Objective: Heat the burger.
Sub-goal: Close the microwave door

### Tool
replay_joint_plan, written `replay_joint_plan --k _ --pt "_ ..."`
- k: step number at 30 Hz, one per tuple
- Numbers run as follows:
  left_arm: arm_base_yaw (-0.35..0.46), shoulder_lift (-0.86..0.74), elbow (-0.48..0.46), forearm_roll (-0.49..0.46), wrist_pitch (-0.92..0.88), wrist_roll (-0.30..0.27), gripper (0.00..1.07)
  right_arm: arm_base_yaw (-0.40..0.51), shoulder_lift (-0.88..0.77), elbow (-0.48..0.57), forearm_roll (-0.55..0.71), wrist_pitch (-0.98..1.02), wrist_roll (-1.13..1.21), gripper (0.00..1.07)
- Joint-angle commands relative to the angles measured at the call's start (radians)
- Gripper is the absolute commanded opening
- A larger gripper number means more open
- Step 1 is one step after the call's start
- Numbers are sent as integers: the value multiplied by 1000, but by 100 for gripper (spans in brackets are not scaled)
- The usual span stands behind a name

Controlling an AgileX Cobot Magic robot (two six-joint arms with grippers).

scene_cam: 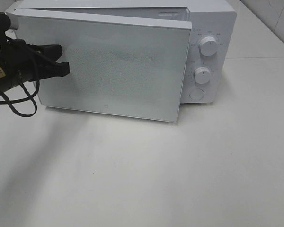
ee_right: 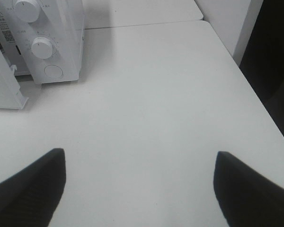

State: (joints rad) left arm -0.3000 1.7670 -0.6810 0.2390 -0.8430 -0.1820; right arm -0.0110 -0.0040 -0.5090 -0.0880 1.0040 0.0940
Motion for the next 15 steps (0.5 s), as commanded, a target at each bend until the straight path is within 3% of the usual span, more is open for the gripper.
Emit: replay_joint_plan --k 1,5,12,15 --pt "-18 16 -24 -19 3 2 1 3 -30 6 -4 -5 3 76" --pt "-45 34 -34 -37 -2 17 1 3 -30 6 -4 -5 3 76" --pt "-119 95 -43 -230 -27 172 1 3 -30 6 -4 -5 3 76" --pt "-128 120 -72 -233 -35 182 1 3 -30 6 -4 -5 3 76"
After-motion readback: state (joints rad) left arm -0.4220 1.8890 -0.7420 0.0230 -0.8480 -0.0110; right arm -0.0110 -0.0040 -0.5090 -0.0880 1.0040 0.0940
